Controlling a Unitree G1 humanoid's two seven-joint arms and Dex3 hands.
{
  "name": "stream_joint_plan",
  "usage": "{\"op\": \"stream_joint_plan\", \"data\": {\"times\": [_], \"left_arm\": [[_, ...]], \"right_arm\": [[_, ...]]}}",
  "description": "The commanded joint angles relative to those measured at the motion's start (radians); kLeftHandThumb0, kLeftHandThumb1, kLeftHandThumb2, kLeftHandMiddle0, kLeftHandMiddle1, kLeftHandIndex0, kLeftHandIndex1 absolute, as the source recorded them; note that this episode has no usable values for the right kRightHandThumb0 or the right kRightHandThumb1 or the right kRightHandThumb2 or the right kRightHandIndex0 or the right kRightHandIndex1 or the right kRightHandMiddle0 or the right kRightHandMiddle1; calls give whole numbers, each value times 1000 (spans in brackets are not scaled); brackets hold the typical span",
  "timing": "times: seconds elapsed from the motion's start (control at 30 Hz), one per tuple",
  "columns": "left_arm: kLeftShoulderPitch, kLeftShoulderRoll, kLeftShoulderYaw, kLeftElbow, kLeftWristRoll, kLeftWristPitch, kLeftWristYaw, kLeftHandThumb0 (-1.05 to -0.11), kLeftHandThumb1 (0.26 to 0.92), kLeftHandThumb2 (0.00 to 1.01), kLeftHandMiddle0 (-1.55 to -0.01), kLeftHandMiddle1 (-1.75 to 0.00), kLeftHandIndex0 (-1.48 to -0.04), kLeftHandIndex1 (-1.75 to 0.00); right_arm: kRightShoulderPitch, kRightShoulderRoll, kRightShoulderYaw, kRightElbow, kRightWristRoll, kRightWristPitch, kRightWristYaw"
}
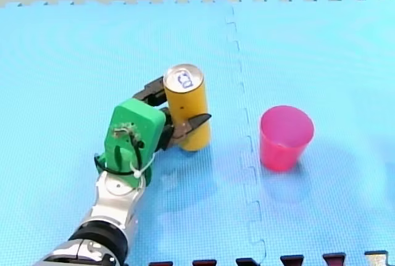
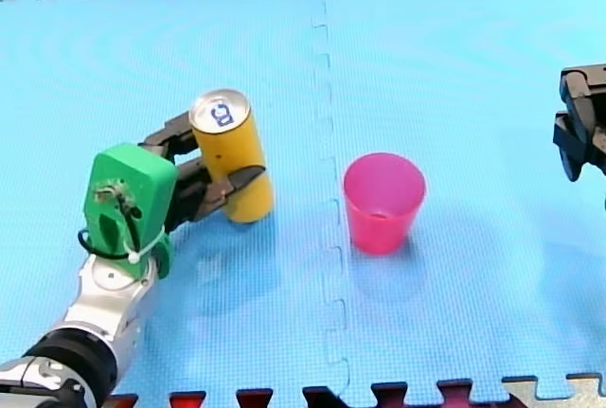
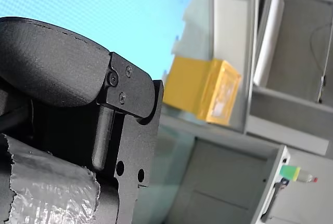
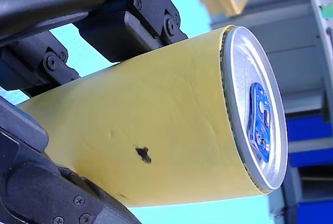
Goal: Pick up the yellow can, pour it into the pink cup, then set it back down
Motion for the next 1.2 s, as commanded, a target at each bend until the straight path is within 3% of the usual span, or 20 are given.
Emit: {"op": "stream_joint_plan", "data": {"times": [0.0, 0.7, 0.97, 1.17], "left_arm": [[-19, 0, 8, -10, -10, -11, -1, -327, 788, 0, -1319, -31, -1160, -10], [-49, -4, -10, -5, 19, -11, 58, -351, 769, 0, -1334, -13, -1165, -2], [-105, 29, -103, -2, 149, 36, 216, -367, 775, 2, -1331, -7, -1162, -3], [-145, 25, -158, 5, 219, 78, 317, -402, 783, 3, -1328, -4, -1158, 0]], "right_arm": [[-6, 1, 1, 0, 0, 6, -4], [2, 19, 15, -5, -8, 5, -35], [5, 23, 20, -7, -9, 15, -34], [6, 32, 24, -6, -12, 19, -42]]}}
